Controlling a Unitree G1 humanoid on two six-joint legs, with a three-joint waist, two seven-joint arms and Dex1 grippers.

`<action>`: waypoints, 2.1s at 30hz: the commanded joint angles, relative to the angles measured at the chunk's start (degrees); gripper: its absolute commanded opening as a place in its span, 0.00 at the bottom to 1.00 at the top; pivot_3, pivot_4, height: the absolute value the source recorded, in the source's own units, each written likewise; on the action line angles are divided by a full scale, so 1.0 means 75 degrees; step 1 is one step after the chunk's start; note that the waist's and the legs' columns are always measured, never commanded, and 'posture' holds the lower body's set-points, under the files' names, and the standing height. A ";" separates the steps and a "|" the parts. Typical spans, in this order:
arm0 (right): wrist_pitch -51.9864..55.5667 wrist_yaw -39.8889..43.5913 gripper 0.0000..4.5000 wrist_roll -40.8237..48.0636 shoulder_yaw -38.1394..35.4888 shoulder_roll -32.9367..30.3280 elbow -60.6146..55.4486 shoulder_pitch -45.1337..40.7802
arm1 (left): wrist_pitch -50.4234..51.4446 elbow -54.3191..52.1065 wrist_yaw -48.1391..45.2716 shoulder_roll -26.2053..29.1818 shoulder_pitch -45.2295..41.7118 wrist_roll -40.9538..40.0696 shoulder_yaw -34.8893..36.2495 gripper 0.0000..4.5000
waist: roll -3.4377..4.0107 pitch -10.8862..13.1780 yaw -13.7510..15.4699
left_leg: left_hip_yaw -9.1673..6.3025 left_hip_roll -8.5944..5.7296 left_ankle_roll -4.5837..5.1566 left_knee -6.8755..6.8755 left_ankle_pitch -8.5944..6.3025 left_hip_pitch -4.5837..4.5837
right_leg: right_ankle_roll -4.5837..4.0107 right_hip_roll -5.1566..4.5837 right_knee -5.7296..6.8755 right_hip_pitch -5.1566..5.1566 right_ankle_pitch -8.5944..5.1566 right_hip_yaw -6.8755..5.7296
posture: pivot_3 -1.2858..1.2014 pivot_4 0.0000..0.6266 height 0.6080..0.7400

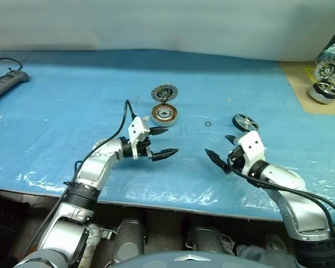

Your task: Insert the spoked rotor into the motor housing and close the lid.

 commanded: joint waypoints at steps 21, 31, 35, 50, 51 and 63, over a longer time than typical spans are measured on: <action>-0.0122 -0.0278 0.99 0.0003 0.0108 0.0061 -0.0108 -0.0173 | 0.0209 -0.0464 0.0396 -0.0172 0.0053 -0.0085 0.0403 1.00 | 0.0000 0.0000 0.0011 | 0.0000 0.0000 0.0000 0.0006 0.0000 0.0001 | -0.0001 -0.0001 0.0002 0.0005 0.0000 -0.0001 | 0.52 0.24 1.00; -0.0139 -0.0320 0.99 -0.0030 0.0211 0.0099 -0.0091 -0.0142 | 0.0247 -0.0456 0.0438 -0.0289 0.0029 -0.0082 0.0392 1.00 | 0.0000 0.0000 0.0011 | 0.0000 0.0000 0.0000 0.0005 0.0000 0.0001 | -0.0001 -0.0001 0.0003 0.0005 0.0000 0.0000 | 0.52 0.24 1.00; -0.0154 -0.0304 0.99 -0.0049 0.0227 0.0047 -0.0075 -0.0128 | 0.0245 -0.0581 0.0410 -0.0312 0.0168 -0.0068 0.0329 1.00 | 0.0000 0.0000 0.0011 | 0.0000 0.0000 0.0001 0.0006 0.0000 0.0001 | -0.0001 -0.0001 0.0002 0.0005 0.0000 0.0000 | 0.52 0.24 1.00; -0.0075 0.0146 0.99 -0.0058 0.0474 -0.0296 0.0569 -0.1621 | -0.0445 0.0654 0.0618 -0.0159 -0.0490 0.0052 0.0921 1.00 | 0.0000 0.0000 -0.0004 | 0.0000 -0.0001 0.0000 0.0011 0.0002 0.0002 | -0.0002 -0.0001 0.0008 0.0008 0.0001 -0.0001 | 0.52 0.24 1.00; -0.0183 0.0221 0.99 -0.0222 0.0696 -0.0347 0.0756 -0.1832 | -0.0474 0.0751 0.0625 -0.0129 -0.0513 0.0040 0.0980 1.00 | 0.0000 0.0000 -0.0023 | 0.0000 -0.0001 0.0001 0.0011 0.0001 0.0001 | -0.0003 -0.0001 0.0009 0.0007 0.0001 -0.0001 | 0.52 0.24 1.00; -0.2477 0.1719 0.99 -0.1661 0.3088 0.1288 0.7173 -0.7102 | -0.0888 0.0938 0.0957 0.0118 0.0168 0.0159 0.1337 1.00 | 0.0001 0.0004 -0.0149 | 0.0004 0.0010 -0.0004 0.0050 0.0006 -0.0020 | -0.0029 0.0000 0.0093 -0.0036 -0.0010 -0.0002 | 0.52 0.24 1.00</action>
